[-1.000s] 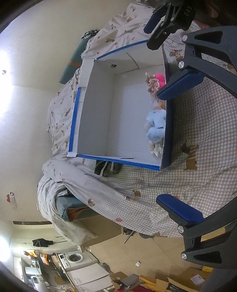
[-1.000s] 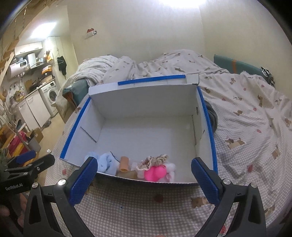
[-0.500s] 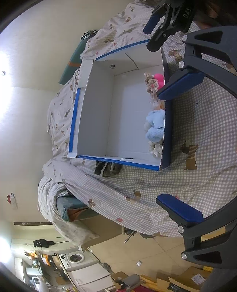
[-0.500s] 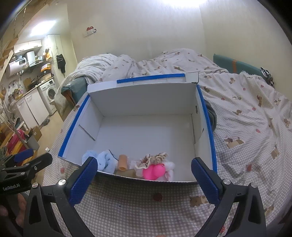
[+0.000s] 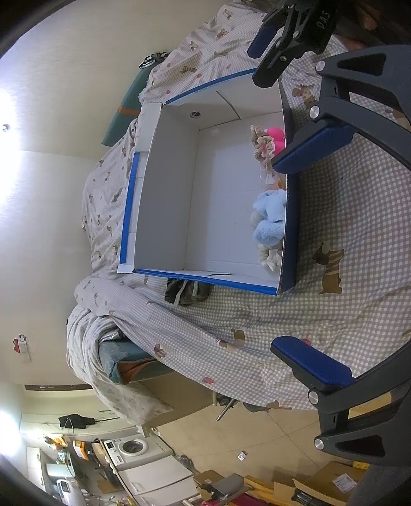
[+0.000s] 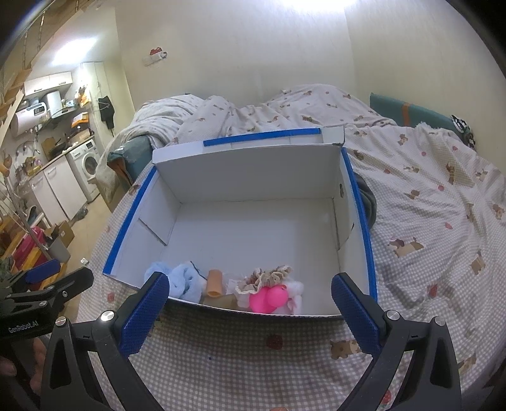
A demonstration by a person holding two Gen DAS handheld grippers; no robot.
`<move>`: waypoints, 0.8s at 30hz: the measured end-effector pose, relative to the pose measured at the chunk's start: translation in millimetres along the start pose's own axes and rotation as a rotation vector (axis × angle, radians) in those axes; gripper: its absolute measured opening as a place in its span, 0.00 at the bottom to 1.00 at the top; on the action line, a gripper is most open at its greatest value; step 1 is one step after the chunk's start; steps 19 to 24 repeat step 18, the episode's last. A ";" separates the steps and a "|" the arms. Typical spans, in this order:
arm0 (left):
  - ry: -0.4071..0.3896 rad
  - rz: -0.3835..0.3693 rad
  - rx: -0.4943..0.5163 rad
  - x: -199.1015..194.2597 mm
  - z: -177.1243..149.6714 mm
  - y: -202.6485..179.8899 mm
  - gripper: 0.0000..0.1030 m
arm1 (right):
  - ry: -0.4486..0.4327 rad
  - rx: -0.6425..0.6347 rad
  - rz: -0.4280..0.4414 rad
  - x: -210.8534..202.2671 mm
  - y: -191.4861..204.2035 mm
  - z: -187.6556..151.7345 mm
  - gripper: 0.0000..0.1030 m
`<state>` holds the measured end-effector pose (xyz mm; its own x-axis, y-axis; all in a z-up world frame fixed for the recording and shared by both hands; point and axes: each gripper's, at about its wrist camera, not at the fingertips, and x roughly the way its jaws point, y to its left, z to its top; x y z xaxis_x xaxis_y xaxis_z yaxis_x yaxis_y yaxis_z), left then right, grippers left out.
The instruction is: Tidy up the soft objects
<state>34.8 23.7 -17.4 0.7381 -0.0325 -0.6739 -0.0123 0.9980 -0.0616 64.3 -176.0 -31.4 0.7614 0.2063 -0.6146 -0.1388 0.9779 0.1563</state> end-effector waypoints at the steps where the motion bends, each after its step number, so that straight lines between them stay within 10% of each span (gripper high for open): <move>1: -0.001 0.000 0.000 0.1 0.0 0.2 0.99 | 0.002 0.001 0.002 -0.2 0.1 -0.5 1.00; 24: -0.021 0.005 0.008 -4.6 -0.8 -0.7 0.99 | 0.010 -0.004 0.004 -2.5 2.4 0.8 1.00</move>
